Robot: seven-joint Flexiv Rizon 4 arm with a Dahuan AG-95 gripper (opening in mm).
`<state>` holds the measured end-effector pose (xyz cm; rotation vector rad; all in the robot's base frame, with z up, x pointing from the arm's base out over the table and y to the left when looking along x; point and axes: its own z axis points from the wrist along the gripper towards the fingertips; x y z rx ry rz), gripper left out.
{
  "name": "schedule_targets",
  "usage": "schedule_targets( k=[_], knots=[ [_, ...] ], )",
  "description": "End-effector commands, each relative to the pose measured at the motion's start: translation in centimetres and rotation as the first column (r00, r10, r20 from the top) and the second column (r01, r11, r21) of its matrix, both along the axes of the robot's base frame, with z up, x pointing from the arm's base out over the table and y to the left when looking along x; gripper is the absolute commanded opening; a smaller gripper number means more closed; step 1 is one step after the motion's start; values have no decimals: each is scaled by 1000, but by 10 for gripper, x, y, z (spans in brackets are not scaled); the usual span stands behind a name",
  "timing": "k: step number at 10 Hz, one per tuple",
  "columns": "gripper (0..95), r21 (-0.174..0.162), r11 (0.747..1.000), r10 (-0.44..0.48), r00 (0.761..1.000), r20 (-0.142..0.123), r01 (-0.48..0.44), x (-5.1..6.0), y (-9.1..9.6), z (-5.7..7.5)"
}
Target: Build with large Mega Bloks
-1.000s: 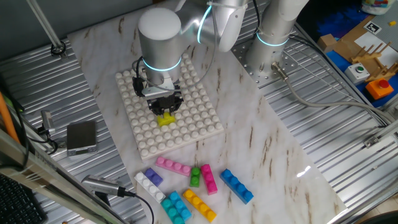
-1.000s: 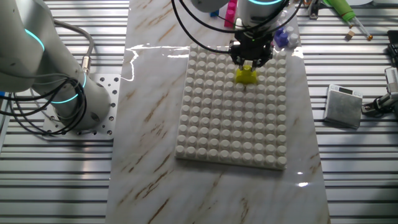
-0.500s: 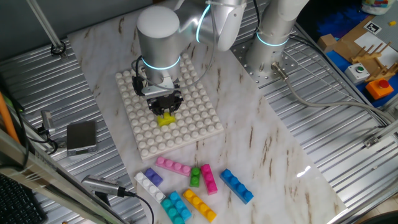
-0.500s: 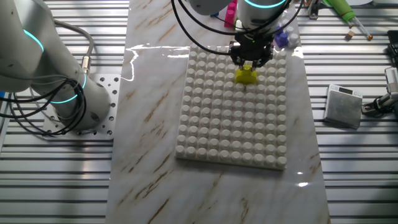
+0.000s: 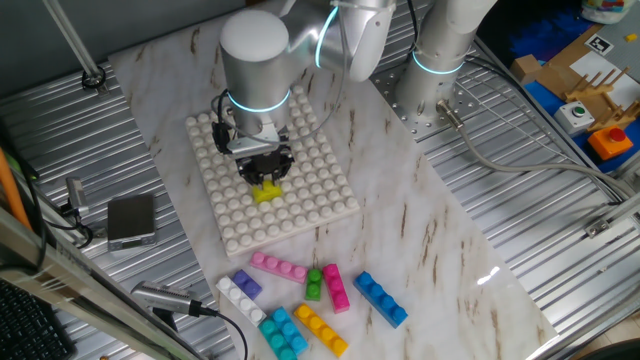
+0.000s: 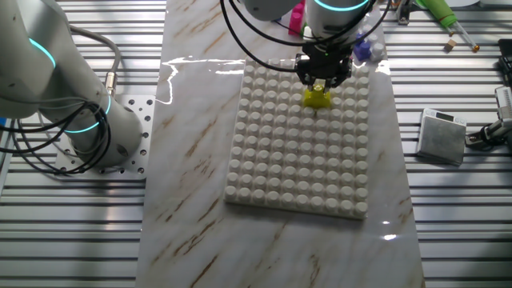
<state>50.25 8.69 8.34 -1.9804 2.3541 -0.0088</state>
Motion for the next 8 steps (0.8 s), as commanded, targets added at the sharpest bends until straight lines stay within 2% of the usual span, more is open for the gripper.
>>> schedule_targets(
  k=[1, 8],
  knots=[
    [0, -1, 1000, 0, 1000, -2, 0, 0, -2, 3],
    [0, 10, 1000, 3, 1000, -8, -3, 0, -2, 1]
  ],
)
